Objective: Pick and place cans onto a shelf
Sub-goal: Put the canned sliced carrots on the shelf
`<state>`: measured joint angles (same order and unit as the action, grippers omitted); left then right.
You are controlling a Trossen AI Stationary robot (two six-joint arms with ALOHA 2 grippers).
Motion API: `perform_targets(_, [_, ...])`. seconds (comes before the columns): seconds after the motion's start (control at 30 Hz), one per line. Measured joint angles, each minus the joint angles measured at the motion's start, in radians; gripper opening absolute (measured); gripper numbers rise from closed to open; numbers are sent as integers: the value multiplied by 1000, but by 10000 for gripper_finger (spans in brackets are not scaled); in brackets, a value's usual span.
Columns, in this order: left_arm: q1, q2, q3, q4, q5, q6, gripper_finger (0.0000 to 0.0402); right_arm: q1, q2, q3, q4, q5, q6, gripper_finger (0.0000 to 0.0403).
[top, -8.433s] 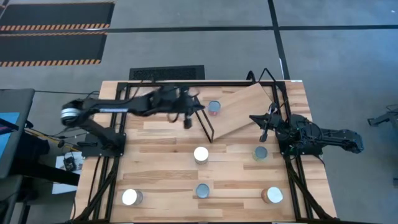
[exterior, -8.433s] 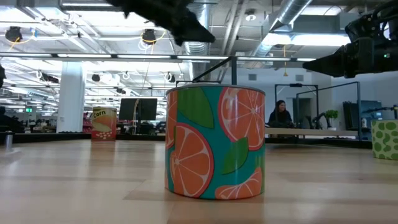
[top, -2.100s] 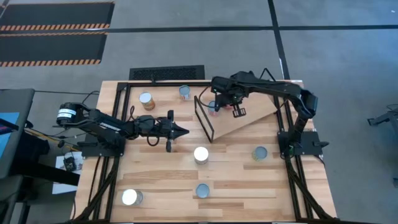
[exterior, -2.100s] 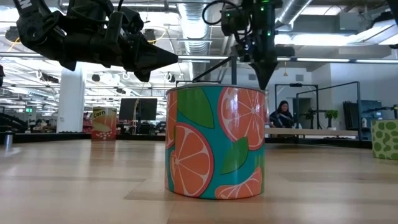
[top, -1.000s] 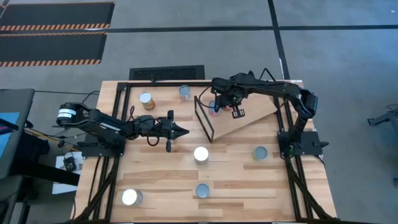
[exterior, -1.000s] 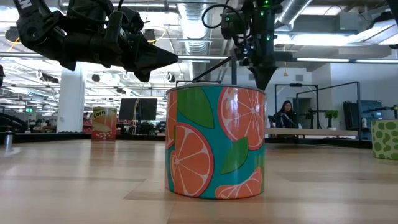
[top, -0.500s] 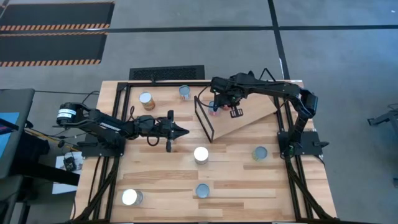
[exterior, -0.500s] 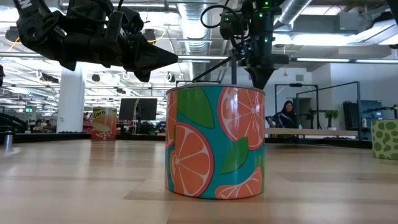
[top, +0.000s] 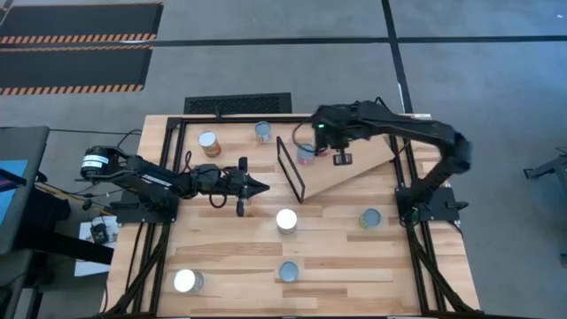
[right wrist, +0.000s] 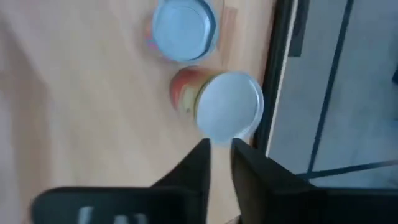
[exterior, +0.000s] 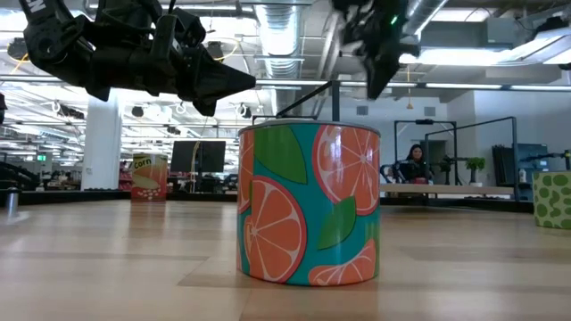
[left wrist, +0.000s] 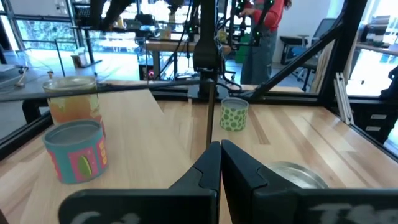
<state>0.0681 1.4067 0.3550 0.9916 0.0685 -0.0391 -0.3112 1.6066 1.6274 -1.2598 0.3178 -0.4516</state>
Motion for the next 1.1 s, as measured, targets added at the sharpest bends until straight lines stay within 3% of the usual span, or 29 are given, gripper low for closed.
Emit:
perform_targets(0.13, [0, 0, 0, -4, 0, 0, 0, -2, -187, -102, 90, -125, 89, 11])
perform_targets(0.4, [0, 0, 0, -20, 0, -2, 0, 67, -597, -644, 670, -240, 187, 6])
perform_targets(0.5, [0, 0, 14, -60, -2, -8, 0, 115, -712, -844, 923, -248, 217, 8])
perform_targets(0.63, [8, 0, 68, -146, -54, -7, 0, 169, -822, -1027, 1127, -248, 254, 4])
perform_targets(0.77, [63, -10, 143, -300, -52, -8, 0, 198, -894, -1113, 1192, -238, 270, 6])
perform_targets(1.1, [290, -159, 281, -816, -41, 60, 0, 207, -976, -1148, 1185, -241, 247, 8])
